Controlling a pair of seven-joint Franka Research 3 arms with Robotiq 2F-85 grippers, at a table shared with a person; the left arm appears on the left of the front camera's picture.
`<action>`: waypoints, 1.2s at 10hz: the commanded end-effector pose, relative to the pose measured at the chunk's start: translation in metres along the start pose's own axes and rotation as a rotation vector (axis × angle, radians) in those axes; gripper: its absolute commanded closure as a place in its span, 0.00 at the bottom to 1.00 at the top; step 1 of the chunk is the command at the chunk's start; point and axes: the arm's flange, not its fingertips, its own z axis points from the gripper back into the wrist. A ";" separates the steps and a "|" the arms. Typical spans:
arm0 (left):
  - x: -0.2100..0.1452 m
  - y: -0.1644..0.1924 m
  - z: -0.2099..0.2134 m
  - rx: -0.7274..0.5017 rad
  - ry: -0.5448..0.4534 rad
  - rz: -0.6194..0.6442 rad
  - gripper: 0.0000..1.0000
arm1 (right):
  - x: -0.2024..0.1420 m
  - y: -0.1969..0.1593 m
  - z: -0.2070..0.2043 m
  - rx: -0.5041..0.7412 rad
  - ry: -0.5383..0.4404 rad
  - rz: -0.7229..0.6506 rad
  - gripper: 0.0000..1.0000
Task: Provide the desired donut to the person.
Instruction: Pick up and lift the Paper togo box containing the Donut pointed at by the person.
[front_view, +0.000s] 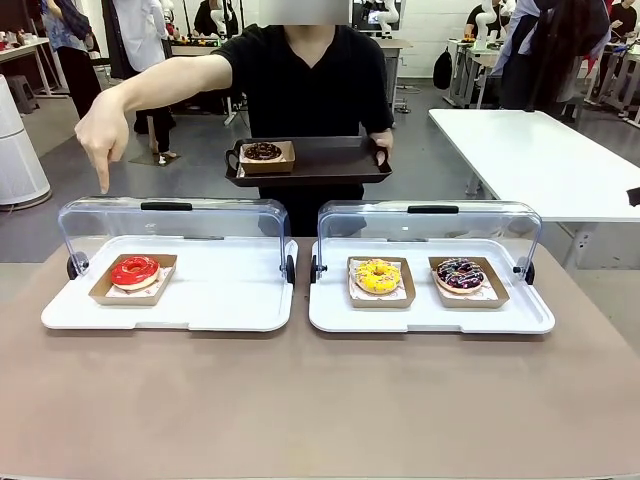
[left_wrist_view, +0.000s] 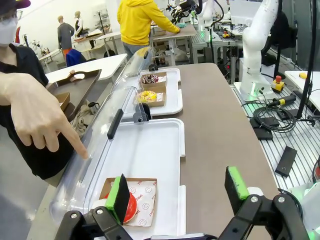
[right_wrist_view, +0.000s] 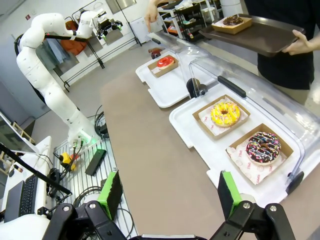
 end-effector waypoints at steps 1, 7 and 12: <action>0.000 0.000 0.001 0.011 0.007 -0.003 0.00 | 0.001 -0.002 -0.001 0.009 -0.023 0.012 0.00; 0.000 0.000 0.001 0.011 0.007 -0.003 0.00 | 0.001 -0.002 -0.001 0.009 -0.023 0.012 0.00; 0.000 0.000 0.001 0.011 0.007 -0.003 0.00 | 0.001 -0.002 -0.001 0.009 -0.023 0.012 0.00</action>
